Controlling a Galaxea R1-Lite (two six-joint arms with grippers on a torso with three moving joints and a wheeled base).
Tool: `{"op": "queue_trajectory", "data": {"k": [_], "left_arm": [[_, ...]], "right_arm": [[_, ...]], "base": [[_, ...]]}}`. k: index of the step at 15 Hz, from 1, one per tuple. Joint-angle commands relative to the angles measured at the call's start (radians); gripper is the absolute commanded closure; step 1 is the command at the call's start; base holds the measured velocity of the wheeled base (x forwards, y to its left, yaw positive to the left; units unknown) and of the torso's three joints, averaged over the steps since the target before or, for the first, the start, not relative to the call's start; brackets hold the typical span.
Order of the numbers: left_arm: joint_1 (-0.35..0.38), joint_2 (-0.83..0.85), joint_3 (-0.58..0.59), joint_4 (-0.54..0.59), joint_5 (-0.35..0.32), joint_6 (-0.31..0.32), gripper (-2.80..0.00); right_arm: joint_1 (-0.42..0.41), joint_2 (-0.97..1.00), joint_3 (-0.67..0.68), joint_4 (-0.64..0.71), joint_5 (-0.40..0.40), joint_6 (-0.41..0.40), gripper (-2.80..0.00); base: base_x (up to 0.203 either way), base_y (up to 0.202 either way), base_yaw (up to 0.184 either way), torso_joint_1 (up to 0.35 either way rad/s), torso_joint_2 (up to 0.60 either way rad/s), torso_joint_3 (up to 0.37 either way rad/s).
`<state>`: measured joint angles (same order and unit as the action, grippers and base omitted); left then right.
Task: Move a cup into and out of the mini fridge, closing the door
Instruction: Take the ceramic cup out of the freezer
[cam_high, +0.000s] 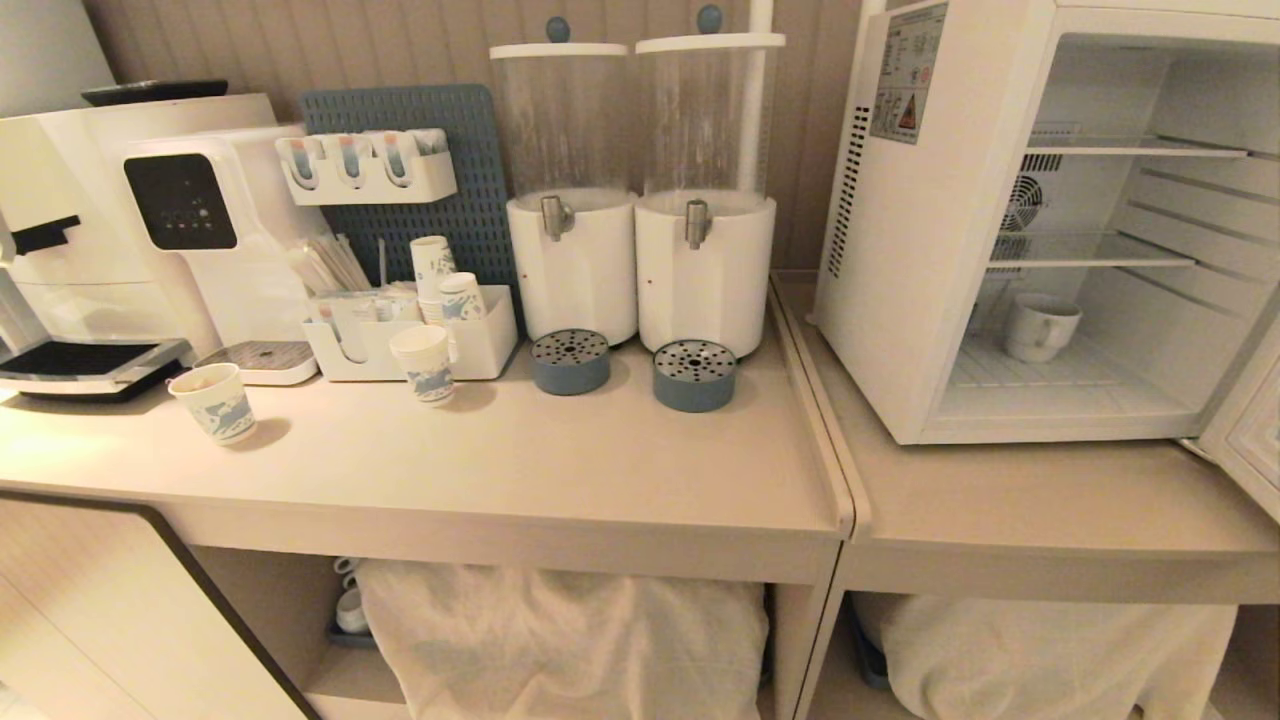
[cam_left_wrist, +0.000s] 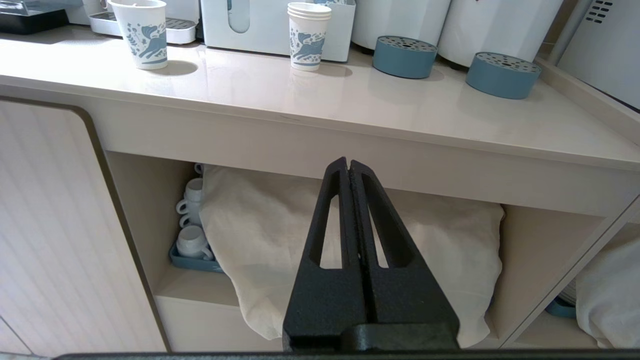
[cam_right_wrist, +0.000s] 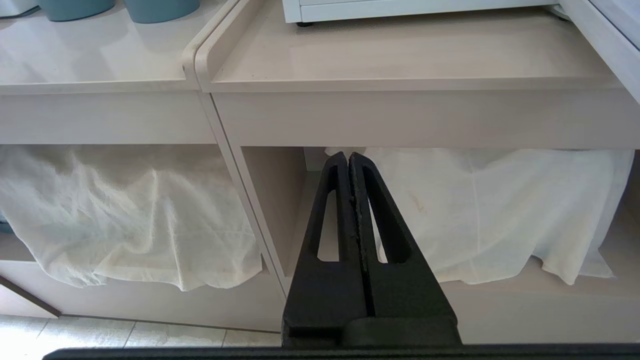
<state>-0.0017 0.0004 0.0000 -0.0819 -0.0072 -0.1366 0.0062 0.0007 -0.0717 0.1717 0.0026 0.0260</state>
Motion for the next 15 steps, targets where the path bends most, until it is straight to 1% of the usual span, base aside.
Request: {"op": "queue_trajectory", "data": {"k": [1,9,10,11,13,15], "left_arm": [[0.0,-0.005,0.04,-0.001,0.0,-0.001,0.0],[0.0,-0.005,0.04,-0.001,-0.002,-0.014,0.0],[0.0,-0.005,0.04,-0.001,-0.002,-0.015,0.0],[0.0,-0.005,0.04,-0.001,-0.002,-0.014,0.0],[0.0,-0.005,0.04,-0.001,-0.002,-0.014,0.0],[0.0,-0.005,0.04,-0.001,-0.002,-0.014,0.0]], "right_arm": [[0.0,0.001,0.0,0.002,0.001,0.0,0.0],[0.0,0.001,-0.006,-0.009,-0.001,0.006,0.0],[0.0,0.001,-0.048,-0.021,0.0,0.013,0.0],[0.0,0.003,-0.129,-0.01,0.003,0.019,0.0],[0.0,0.039,-0.322,0.064,0.021,0.022,0.0],[0.0,0.163,-0.512,0.115,0.038,0.024,0.0]], "base": [[0.0,0.0,0.0,0.0,0.0,0.0],[0.0,0.0,0.0,0.0,0.0,0.0],[0.0,0.0,0.0,0.0,0.0,0.0],[0.0,0.0,0.0,0.0,0.0,0.0],[0.0,0.0,0.0,0.0,0.0,0.0],[0.0,0.0,0.0,0.0,0.0,0.0]]}}
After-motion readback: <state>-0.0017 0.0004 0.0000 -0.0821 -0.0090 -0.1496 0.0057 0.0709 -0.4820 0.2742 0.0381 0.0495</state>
